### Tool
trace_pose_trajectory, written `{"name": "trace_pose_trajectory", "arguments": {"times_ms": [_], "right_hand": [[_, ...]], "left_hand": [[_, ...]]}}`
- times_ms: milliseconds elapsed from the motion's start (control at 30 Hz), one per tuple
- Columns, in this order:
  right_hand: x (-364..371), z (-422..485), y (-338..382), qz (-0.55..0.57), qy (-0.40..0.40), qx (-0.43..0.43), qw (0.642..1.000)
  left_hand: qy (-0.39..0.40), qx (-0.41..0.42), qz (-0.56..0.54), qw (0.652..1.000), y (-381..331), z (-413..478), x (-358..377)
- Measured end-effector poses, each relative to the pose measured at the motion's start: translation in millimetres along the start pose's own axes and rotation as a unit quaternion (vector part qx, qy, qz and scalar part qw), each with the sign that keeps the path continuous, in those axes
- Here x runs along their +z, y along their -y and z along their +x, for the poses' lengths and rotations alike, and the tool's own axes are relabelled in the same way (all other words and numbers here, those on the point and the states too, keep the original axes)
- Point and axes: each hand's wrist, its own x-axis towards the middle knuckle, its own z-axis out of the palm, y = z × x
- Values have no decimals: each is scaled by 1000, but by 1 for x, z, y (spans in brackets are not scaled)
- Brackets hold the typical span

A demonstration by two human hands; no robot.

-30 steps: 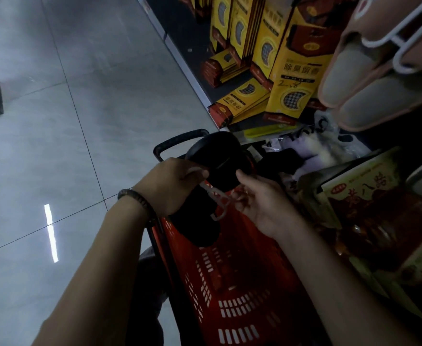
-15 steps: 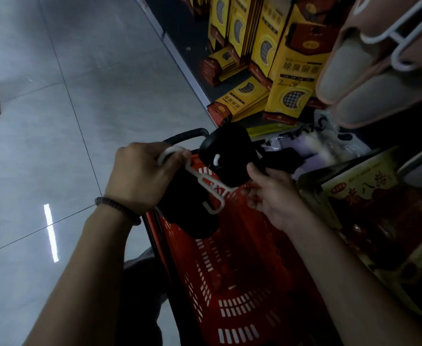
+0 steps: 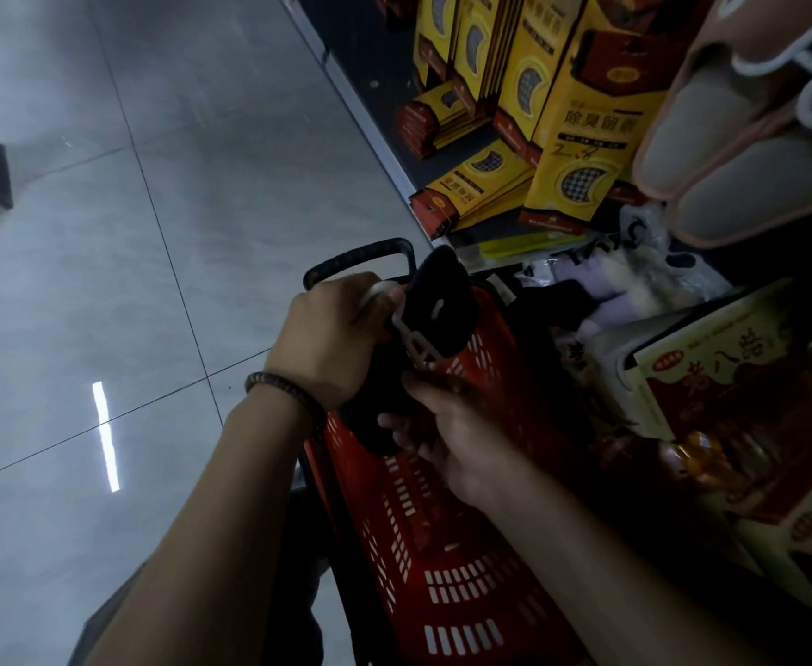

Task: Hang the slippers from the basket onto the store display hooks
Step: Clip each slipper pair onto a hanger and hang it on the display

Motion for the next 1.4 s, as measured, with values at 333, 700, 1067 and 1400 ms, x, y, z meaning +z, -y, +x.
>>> {"name": "trace_pose_trajectory", "arguments": {"times_ms": [333,700,1067,1400], "right_hand": [[-18,8,-6,-62,-97,-60,992],[-39,-105,24,-185,-206,-314,908],[-57,-316,45,-409,-274,-434,755],[-139,-460,45,-382,-465,-438,668]], "left_hand": [[-78,33,-34,996,-10,-5,-12],[-49,183,56,980,-75,-37,-52],[115,353,149,917,-233,-110,-66],[129,495,45,858,-382,-209,-17]]}}
